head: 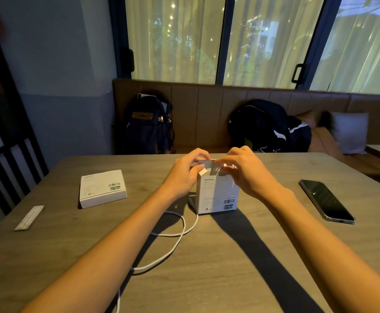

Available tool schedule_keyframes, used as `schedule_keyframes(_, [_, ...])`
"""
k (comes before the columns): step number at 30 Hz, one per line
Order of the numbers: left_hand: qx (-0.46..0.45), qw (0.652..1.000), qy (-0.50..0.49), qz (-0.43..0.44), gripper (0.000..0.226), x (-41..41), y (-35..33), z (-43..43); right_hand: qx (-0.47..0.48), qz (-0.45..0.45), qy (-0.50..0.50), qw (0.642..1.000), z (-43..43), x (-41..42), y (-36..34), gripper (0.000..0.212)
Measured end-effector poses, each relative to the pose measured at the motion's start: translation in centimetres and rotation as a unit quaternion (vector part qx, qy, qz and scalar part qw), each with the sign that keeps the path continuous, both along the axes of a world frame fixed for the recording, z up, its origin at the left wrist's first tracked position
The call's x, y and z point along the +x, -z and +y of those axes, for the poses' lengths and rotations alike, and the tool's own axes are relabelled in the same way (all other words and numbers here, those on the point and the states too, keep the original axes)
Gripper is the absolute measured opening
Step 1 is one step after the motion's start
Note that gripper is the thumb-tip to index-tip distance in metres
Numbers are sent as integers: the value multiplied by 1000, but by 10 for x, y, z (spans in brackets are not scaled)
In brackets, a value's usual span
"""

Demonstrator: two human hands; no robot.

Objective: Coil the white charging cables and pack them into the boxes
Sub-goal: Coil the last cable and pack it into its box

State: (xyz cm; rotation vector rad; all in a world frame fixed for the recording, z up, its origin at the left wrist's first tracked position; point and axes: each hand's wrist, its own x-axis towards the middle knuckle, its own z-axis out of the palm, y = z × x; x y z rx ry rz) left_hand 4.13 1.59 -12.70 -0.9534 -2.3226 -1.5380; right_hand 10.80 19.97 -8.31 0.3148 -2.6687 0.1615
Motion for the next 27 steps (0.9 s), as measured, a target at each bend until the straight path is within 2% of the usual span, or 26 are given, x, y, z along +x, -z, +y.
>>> schedule_keyframes(4, [33,999,-30,22,27,5,7,-6,-47,-4,-16,999,-2,-1,2,23])
schedule_keyframes(8, [7,999,-19,34,20,4,13,-9,-57,-16,-42,997,-2,0,6,14])
schedule_keyframes(14, [-48,997,54,-41,30,10,14,-9,-90,-122,-64,986,-7,8,4,28])
schedule_keyframes(16, [-61,995,64,-51,37,11,15,-12,-115,-109,-62,985,-9,8,1,25])
schedule_keyframes(17, [-54,995,66,-58,37,10,14,-13,-112,-80,-48,989,-8,7,1,20])
schedule_keyframes(20, [-12,996,51,-78,37,4,14,-15,-22,-11,12,1000,-9,3,2,18])
schedule_keyframes(24, [17,994,19,-104,38,-7,9,-20,36,-87,28,995,-21,-5,6,30])
schedule_keyframes(27, [58,986,-38,-155,38,-17,5,-30,-78,-60,2,995,-28,-15,9,34])
